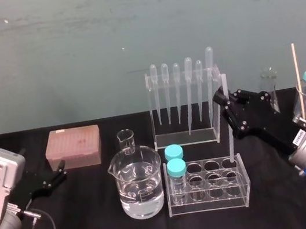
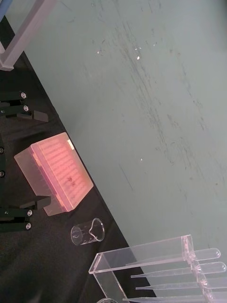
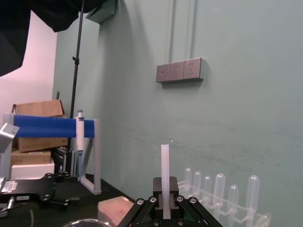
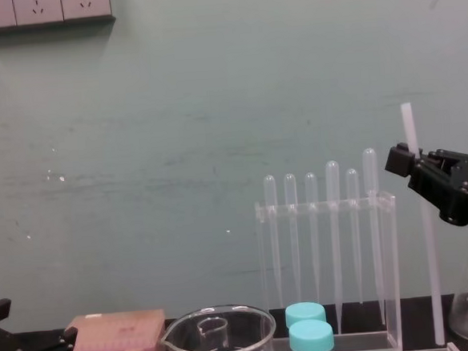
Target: Pick up the stirring rod with one hand, then place it down.
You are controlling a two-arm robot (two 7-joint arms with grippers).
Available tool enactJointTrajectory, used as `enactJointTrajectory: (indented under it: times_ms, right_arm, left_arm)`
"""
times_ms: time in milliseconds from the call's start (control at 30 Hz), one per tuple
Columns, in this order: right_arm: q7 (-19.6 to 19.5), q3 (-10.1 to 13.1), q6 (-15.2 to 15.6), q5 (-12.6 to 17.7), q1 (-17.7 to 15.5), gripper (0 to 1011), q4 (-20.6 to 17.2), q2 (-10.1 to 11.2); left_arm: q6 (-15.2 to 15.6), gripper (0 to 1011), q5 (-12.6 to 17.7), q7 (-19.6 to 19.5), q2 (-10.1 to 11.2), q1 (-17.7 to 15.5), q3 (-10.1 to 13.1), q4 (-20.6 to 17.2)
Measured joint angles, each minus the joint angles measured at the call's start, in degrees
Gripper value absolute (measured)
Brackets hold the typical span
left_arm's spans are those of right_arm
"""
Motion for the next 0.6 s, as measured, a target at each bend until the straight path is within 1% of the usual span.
enactJointTrajectory:
  times_ms: [167,600]
  right_arm:
    - [0.2,0.2,1.2,0.0,-1.1,72,-1.4,0.5]
    - [0.5,0.0,2.4,0.1,-1.9,71,-2.0,0.9]
  left_arm:
    - [0.0,1000,0.0,0.0,0.0,0.0,0.0,0.0]
    - [0.0,1000,0.0,0.0,0.0,0.0,0.0,0.0]
